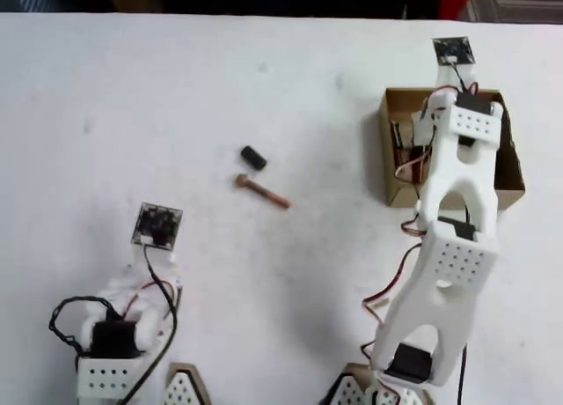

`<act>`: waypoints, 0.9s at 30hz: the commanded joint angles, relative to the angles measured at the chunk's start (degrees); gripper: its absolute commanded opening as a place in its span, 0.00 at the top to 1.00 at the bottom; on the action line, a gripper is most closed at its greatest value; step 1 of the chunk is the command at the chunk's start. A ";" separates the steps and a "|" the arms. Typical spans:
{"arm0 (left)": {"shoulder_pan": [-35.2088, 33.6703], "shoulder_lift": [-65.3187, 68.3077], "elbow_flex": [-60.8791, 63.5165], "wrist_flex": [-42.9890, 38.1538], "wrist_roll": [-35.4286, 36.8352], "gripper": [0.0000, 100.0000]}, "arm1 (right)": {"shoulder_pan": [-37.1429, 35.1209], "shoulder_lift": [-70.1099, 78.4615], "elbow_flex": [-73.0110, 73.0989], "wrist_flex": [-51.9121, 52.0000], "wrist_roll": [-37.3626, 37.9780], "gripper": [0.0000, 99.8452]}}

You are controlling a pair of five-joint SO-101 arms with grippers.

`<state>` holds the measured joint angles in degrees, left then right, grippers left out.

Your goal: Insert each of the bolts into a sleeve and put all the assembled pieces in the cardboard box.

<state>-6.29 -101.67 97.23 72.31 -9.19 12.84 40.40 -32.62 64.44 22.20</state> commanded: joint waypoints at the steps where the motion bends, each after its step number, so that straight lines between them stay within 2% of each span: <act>1: -0.22 -0.57 -0.18 -1.49 -0.62 0.98 | -1.71 -1.98 -6.33 5.32 2.81 0.81; 13: -0.57 -0.57 -0.18 -1.67 -0.44 0.98 | -7.43 -15.43 -17.32 24.13 2.90 0.81; 27: -0.57 -0.57 -0.18 -1.58 -0.44 0.98 | -20.18 -35.56 -16.70 33.71 2.81 0.81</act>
<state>-6.29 -101.67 97.23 72.31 -9.19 -4.66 9.54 -47.03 96.62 24.48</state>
